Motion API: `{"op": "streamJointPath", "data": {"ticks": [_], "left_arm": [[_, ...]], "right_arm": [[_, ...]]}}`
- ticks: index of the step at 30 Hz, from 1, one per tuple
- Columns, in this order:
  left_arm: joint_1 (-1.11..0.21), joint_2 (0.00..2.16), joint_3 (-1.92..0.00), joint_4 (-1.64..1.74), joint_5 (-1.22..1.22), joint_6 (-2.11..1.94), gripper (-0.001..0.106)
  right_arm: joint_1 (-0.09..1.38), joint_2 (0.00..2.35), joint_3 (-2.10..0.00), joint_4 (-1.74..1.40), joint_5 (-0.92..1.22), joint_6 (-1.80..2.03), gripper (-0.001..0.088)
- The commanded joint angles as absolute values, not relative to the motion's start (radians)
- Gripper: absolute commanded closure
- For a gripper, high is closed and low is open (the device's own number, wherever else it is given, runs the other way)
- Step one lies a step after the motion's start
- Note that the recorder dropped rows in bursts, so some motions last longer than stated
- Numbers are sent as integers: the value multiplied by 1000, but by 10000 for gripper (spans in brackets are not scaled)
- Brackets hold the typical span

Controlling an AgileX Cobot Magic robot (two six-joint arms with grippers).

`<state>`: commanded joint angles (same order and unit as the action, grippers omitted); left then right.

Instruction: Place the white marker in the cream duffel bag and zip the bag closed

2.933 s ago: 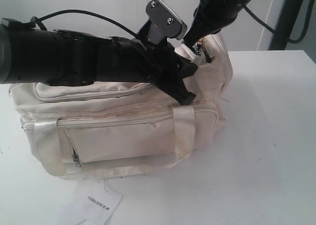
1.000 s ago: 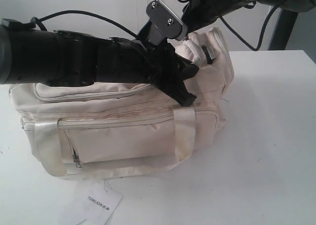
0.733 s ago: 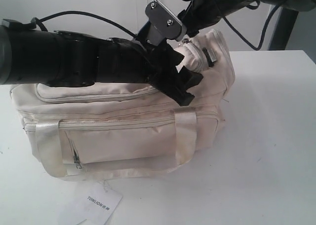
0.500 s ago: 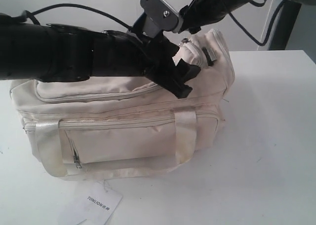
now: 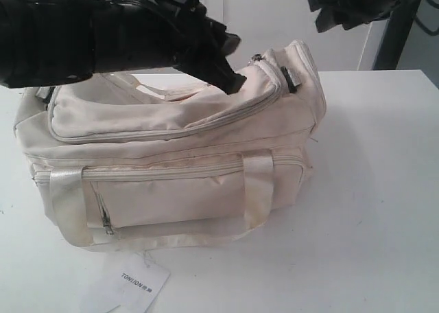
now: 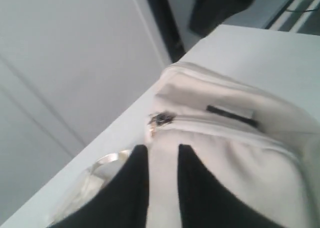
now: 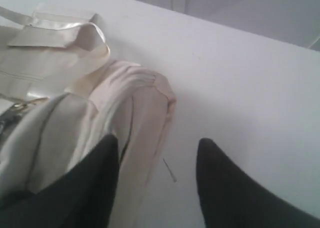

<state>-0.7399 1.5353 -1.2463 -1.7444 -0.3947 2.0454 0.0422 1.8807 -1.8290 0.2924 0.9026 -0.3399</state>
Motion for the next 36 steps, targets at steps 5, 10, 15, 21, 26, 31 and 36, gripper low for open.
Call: {"op": "streamJointPath", "data": {"ticks": [5, 10, 15, 21, 26, 31, 36], "left_arm": [[-681, 1512, -1246, -1744, -531, 2092, 1053], [-572, 1479, -1246, -1744, -521, 2101, 1053], [-447, 1457, -1246, -1744, -443, 2118, 1053], [-305, 1450, -1246, -1744, -319, 2118, 1053], [-202, 1442, -1246, -1744, -296, 2076, 1053], [-103, 1442, -1238, -1744, -337, 1950, 1053], [-46, 1442, -1221, -1744, -484, 2075, 1053]], "right_arm": [[-1, 1881, -1825, 264, 897, -348, 868], [-20, 1881, -1825, 242, 931, -384, 868], [-24, 1881, -1825, 147, 1022, -396, 868], [-24, 1881, -1825, 116, 1065, -396, 868], [-24, 1881, -1825, 116, 1072, -389, 868], [-24, 1881, -1825, 112, 1104, -389, 868], [-24, 1881, -1825, 96, 1114, -389, 868]]}}
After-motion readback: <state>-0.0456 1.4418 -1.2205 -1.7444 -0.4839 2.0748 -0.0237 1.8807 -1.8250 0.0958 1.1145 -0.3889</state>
